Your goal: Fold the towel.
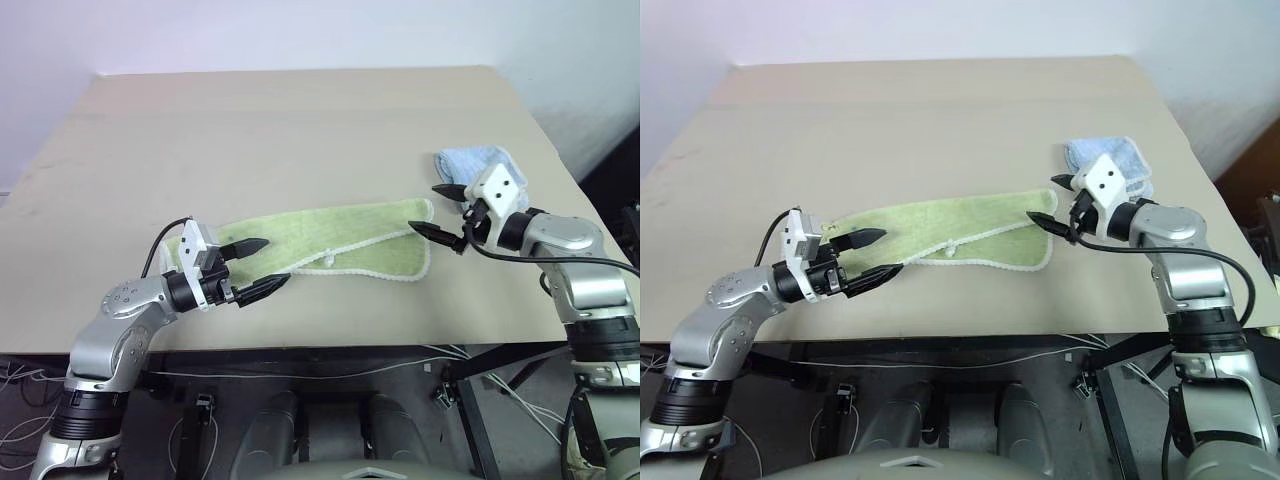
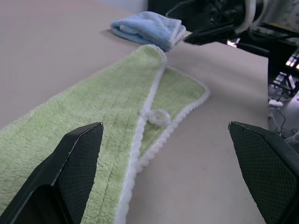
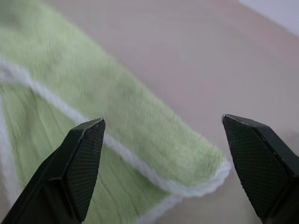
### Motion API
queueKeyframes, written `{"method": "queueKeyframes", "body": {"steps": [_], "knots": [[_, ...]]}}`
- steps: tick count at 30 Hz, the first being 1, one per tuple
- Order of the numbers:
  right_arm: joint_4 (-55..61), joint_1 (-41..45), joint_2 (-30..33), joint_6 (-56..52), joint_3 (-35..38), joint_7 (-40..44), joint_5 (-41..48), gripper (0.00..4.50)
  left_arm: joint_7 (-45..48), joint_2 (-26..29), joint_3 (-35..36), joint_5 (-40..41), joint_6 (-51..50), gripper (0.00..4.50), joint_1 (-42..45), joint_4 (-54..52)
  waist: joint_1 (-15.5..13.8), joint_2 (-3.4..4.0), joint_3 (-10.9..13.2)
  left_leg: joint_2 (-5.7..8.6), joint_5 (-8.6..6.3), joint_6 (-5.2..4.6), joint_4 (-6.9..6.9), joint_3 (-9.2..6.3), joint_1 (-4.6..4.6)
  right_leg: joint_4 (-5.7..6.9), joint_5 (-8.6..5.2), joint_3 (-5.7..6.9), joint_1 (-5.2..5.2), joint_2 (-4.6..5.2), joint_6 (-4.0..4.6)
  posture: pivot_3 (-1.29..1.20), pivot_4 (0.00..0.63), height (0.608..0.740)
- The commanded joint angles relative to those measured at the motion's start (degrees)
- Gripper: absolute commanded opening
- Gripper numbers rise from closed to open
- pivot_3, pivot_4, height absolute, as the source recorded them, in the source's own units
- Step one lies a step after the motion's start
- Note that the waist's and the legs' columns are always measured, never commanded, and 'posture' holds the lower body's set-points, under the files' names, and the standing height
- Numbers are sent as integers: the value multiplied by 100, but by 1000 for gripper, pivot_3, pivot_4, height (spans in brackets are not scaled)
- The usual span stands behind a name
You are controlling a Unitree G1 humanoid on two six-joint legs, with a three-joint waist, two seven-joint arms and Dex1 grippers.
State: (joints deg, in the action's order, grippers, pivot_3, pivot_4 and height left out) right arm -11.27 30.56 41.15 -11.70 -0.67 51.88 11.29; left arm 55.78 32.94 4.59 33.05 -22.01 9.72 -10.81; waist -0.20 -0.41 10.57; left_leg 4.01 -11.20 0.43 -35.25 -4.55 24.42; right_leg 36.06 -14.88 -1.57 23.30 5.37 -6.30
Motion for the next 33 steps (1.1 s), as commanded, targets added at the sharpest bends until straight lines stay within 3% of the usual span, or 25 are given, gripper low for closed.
{"method": "queueKeyframes", "body": {"steps": [1,15,22,33], "knots": [[-525,444,24,481,-121,-109,-433,4207,71,-39,-25,-54,180,4500,59,-27,12,0,0,0,0,0,0,0,-1,1,0,0,0,0,0,0,150,740],[-2582,1260,-249,2265,-748,-881,-1849,4207,-7,-108,-53,-159,364,4500,-6,36,113,1,1,2,4,5,1,-2,-2,5,3,0,0,-5,-5,0,150,740],[-3320,1496,-330,2837,-833,-1069,-2087,4207,-321,-205,-7,-120,220,4500,-91,-193,114,1,1,0,7,9,2,-4,-4,8,3,0,0,-9,-5,0,150,740],[-2560,1135,-147,2801,-700,-199,-1726,4207,-556,-116,212,86,34,4500,-439,-646,110,1,1,-1,9,13,1,-8,-8,12,3,0,-4,-11,-6,0,150,740]]}}
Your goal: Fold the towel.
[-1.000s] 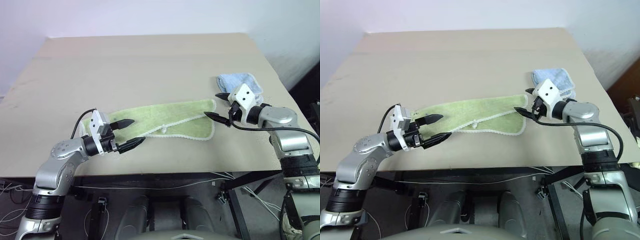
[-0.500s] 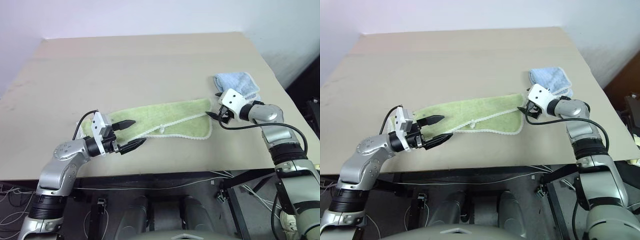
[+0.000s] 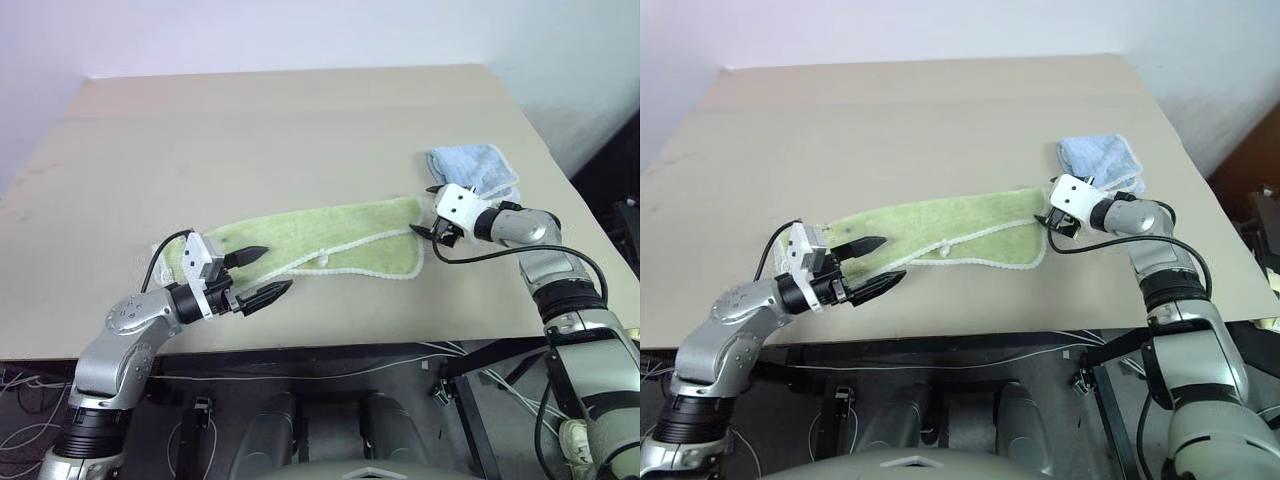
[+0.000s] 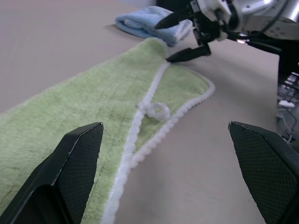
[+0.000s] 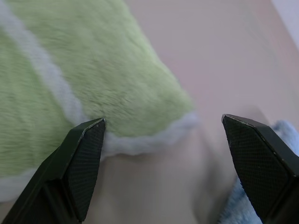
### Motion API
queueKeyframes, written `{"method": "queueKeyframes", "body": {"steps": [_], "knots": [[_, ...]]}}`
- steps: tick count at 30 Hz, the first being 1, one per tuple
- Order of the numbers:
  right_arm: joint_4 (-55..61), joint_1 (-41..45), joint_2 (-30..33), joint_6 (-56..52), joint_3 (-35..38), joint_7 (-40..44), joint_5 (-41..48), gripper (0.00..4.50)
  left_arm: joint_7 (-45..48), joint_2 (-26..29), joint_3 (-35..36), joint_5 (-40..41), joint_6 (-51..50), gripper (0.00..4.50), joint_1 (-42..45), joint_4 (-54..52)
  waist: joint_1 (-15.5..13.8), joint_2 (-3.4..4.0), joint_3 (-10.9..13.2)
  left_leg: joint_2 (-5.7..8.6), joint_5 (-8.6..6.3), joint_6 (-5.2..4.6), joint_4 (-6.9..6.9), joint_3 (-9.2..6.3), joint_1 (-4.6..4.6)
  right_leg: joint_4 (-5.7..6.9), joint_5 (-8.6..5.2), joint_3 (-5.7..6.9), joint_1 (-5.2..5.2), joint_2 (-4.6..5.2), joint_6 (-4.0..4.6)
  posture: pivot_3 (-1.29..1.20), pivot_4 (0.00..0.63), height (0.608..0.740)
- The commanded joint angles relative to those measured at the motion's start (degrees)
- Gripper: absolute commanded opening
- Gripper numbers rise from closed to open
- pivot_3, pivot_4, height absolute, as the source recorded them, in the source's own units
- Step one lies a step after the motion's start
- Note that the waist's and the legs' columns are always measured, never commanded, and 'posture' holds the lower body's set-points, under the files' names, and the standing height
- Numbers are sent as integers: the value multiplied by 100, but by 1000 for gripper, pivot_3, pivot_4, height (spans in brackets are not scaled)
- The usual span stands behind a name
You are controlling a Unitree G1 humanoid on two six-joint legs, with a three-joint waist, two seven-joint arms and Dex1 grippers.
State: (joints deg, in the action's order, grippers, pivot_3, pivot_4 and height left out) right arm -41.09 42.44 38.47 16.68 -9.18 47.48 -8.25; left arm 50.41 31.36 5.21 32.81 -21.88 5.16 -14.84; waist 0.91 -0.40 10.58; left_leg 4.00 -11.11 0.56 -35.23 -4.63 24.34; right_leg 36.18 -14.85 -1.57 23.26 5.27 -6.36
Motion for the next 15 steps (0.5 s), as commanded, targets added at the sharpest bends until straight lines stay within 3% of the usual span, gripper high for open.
{"method": "queueKeyframes", "body": {"steps": [1,7,15], "knots": [[514,-97,134,-103,170,313,273,4207,2,53,131,89,31,4500,13,-228,-4,0,0,0,0,0,0,0,0,0,0,0,-1,0,0,0,150,740],[639,-227,155,-311,226,347,318,4207,17,80,79,52,21,4500,22,-215,-7,0,0,1,0,0,-1,0,-2,-1,0,0,-3,1,0,0,150,740],[-497,320,-21,-43,73,-749,-294,4207,99,89,8,-31,104,4500,31,-138,11,0,0,1,2,3,-1,2,-5,0,-1,-2,-3,1,3,0,150,740]]}}
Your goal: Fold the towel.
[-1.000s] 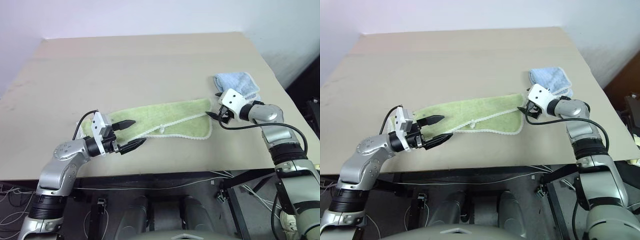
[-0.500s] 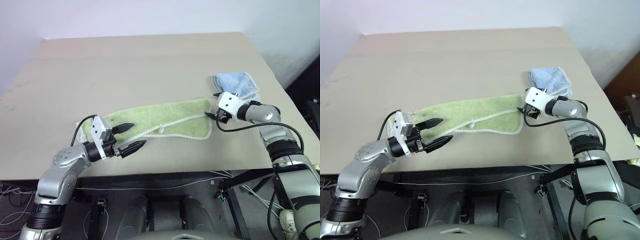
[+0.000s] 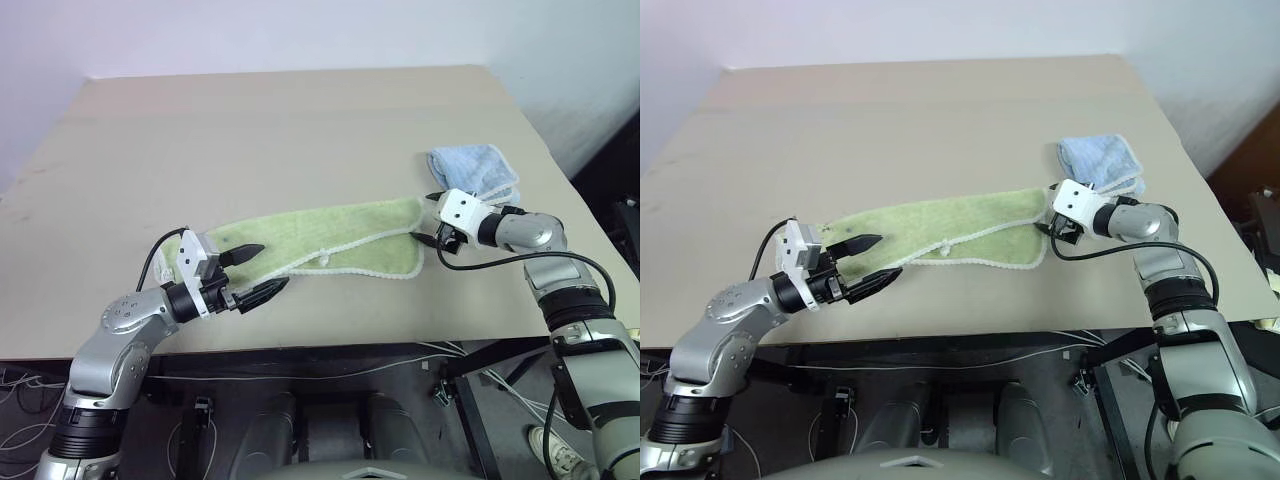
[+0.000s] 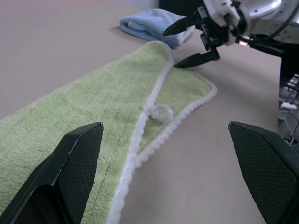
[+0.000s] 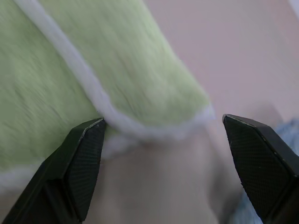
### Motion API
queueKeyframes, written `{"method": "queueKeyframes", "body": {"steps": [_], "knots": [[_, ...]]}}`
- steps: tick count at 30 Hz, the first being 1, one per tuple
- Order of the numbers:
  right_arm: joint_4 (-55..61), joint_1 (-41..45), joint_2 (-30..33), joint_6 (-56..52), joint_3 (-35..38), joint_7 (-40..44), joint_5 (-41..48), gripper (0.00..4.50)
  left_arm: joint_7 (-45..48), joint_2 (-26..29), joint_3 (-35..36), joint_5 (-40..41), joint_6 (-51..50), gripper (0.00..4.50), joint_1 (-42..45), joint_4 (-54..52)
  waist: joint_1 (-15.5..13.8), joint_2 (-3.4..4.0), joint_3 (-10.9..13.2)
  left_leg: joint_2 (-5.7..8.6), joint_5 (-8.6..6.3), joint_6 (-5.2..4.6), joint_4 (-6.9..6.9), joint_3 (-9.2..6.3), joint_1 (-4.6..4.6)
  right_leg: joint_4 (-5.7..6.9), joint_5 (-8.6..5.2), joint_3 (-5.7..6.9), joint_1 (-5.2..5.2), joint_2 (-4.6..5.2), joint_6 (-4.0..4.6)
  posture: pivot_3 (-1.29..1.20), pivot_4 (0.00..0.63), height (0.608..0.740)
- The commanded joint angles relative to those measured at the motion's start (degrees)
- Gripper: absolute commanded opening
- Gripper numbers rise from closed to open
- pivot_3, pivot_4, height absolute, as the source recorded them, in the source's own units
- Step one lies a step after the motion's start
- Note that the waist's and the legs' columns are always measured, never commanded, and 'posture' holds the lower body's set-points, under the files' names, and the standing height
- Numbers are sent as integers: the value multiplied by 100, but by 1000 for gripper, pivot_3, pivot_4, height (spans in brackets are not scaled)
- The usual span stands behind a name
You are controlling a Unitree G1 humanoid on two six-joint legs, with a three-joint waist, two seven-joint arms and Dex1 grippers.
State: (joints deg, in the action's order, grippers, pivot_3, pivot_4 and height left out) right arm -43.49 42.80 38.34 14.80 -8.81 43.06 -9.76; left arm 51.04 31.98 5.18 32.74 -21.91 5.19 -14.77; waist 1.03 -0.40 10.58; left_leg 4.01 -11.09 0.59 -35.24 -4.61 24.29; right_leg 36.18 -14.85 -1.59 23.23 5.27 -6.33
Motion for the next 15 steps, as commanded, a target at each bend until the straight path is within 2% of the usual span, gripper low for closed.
{"method": "queueKeyframes", "body": {"steps": [1,6,15], "knots": [[-367,358,-28,191,34,-361,-166,4207,46,26,11,-30,117,4500,20,-141,-4,0,0,0,1,2,0,-1,0,1,0,0,0,0,0,0,150,740],[-571,578,-163,305,83,-405,-88,4207,71,11,32,-48,166,4500,-34,-123,-4,0,0,-1,2,3,2,-2,0,1,0,1,0,-2,-1,0,150,740],[-183,488,-262,395,129,110,183,4207,20,30,98,-56,201,4500,-212,-264,3,1,0,-1,2,2,2,-2,-1,2,1,0,0,-3,-2,0,150,740]]}}
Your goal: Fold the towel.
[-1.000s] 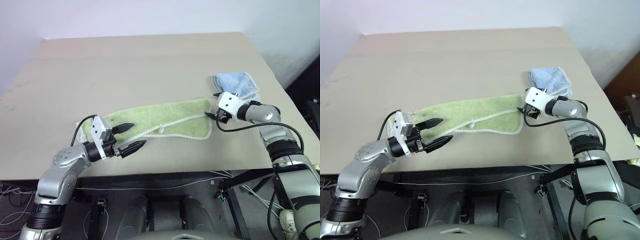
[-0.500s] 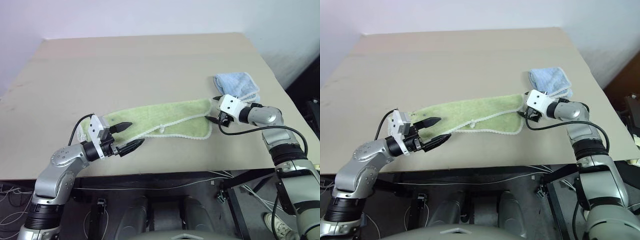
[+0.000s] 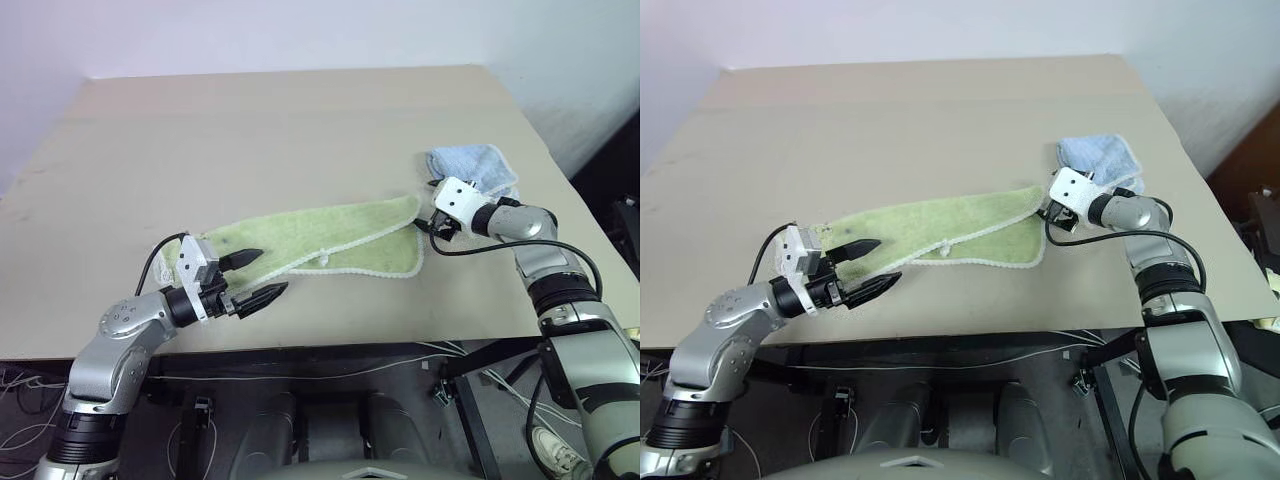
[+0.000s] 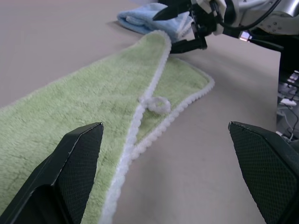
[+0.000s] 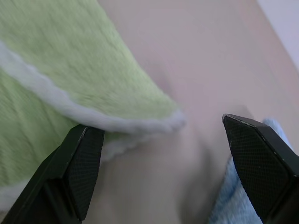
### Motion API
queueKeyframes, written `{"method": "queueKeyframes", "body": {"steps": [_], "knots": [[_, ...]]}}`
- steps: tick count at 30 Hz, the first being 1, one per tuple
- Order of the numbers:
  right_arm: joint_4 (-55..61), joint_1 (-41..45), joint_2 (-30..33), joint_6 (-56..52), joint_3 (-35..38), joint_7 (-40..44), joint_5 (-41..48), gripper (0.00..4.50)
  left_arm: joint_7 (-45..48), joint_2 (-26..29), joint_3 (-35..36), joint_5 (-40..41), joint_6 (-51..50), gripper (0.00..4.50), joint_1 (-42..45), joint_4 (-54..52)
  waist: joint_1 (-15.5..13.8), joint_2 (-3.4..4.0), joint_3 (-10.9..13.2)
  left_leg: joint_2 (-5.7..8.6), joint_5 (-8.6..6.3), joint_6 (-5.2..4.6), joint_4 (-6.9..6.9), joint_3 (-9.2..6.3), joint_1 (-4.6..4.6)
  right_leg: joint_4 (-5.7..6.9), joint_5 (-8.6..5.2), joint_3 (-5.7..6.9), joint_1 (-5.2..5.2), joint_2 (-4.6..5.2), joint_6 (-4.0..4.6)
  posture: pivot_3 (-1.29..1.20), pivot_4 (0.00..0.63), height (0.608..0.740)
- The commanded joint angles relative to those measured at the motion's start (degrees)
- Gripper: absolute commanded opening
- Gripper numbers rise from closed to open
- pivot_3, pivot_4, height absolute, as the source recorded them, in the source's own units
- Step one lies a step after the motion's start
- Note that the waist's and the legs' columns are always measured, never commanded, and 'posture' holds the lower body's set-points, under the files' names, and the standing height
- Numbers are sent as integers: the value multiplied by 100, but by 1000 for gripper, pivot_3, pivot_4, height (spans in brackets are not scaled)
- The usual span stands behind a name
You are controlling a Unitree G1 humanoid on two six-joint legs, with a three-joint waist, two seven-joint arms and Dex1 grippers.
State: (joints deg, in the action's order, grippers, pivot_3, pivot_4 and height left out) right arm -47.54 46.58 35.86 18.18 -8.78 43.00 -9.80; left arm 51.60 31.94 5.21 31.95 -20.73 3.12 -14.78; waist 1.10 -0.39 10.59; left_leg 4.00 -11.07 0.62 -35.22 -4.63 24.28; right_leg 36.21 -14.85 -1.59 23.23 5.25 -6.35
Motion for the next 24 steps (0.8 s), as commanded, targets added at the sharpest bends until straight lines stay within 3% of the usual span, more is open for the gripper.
{"method": "queueKeyframes", "body": {"steps": [1,5,15,24], "knots": [[210,119,-20,44,124,165,198,4207,-50,33,96,27,69,4500,-5,-283,-6,0,0,0,0,0,0,0,0,0,0,0,0,0,0,0,150,740],[-12,145,-23,157,72,267,147,3330,-139,34,83,53,-8,4500,-6,-393,-15,0,0,0,0,0,0,-1,0,0,0,0,-1,0,0,0,150,740],[-508,471,-131,259,172,346,241,15,-260,101,140,83,-183,4500,31,-559,4,0,0,-1,1,1,2,0,-2,0,0,0,-1,-2,0,0,150,740],[1358,466,-178,-1164,718,1038,1418,15,-379,194,513,44,-87,4500,-130,-501,-2,6,3,-3,1,1,4,-2,-2,0,0,0,0,-2,0,0,150,740]]}}
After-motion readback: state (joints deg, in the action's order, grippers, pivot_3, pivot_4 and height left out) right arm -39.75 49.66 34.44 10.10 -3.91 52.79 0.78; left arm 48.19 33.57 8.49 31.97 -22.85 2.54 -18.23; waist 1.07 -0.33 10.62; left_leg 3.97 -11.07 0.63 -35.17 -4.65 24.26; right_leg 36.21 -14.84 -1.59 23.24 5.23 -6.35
